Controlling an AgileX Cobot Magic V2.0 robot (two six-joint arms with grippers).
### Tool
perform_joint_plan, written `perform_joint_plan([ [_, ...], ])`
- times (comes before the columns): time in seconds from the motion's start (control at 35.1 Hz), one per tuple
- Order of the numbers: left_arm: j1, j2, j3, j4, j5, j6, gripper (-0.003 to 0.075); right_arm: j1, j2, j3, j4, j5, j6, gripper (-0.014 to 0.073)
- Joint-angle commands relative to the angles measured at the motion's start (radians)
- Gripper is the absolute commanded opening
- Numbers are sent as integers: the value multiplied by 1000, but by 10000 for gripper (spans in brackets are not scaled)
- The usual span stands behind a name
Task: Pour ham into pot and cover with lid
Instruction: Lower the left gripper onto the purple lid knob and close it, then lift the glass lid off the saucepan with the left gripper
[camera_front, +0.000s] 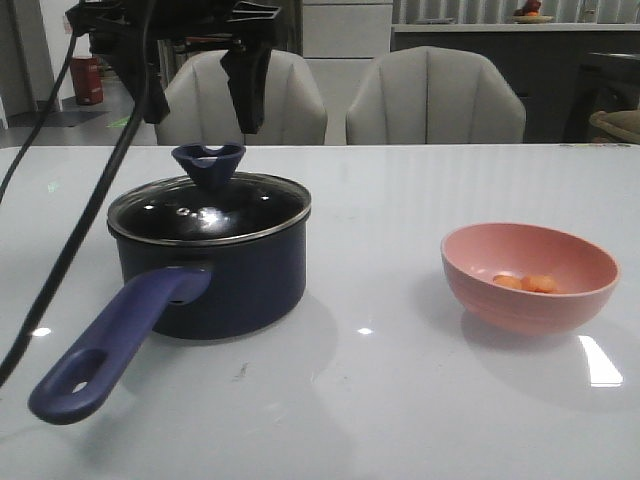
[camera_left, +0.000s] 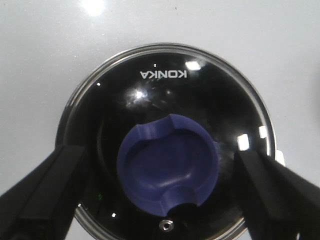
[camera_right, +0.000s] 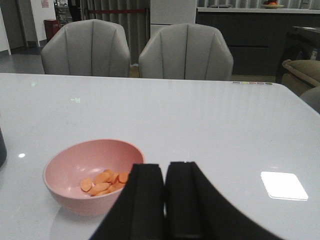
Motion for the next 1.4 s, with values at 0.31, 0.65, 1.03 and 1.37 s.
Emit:
perform_joint_plan([
  [0.31, -8, -8, -34, 7, -31, -64, 585, -4, -18, -5, -10, -73, 0, 160],
  [0.65, -8, 20, -34, -32, -31, -67, 582, -4, -18, -5, -10, -73, 0, 160],
  [1.03, -8, 40, -36, -41, -16, -68, 430, -4, -18, -5, -10, -73, 0, 160],
  [1.37, -8, 40, -36, -39, -21, -68, 239, -4, -18, -5, -10, -73, 0, 160],
])
